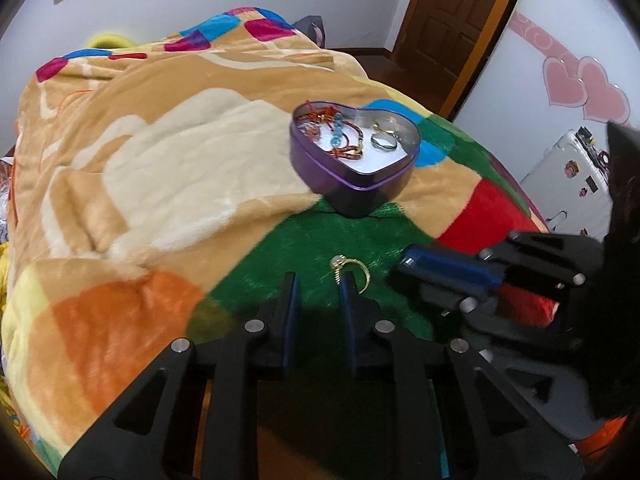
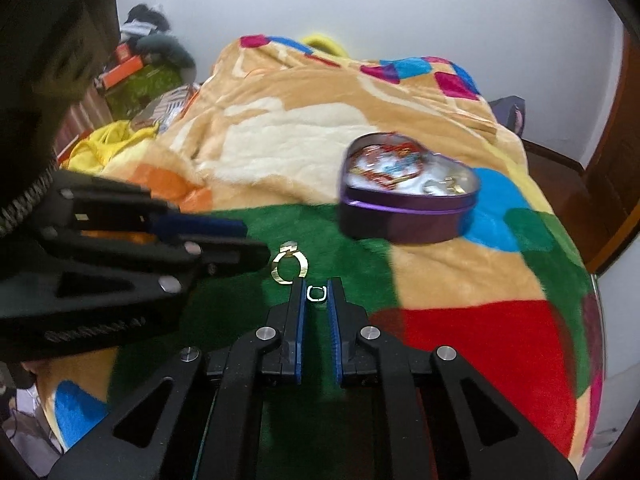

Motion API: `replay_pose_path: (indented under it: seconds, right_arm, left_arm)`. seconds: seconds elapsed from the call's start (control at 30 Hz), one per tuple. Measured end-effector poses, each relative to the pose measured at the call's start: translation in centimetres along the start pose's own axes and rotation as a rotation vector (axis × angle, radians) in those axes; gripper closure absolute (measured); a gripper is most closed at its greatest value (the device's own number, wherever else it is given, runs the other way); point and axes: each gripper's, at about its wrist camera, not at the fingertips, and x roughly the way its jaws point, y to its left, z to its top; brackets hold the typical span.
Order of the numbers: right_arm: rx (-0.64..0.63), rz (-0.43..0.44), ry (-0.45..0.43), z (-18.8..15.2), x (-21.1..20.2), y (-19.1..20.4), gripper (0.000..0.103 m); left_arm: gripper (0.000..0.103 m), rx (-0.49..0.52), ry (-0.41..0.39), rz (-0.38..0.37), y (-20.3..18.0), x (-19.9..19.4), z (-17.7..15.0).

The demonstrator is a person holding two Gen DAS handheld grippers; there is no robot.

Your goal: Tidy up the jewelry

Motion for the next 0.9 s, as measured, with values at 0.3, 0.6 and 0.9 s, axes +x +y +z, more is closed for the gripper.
replay_pose_path:
  seconds: [0.3, 0.6, 0.9]
  right_arm:
    - [0.071, -0.032, -0.041, 0.2, -1.1, -2.7, 0.094]
    - [0.076, -0.039, -0.090, 1.2, -2.2, -3.1, 0.094]
    - [0.074, -0.057, -0.150, 2.5, -3.8, -3.4, 0.094]
  left_arm:
    - [0.100, 0.025, 0.001, -0.002, -0.7, 1.1, 0.1]
    - [0.100, 0.028, -0.050, 0.025, -1.0, -0.5, 0.8]
    - [0.100, 0.026, -0.147, 0.044, -1.1, -3.5, 3.0]
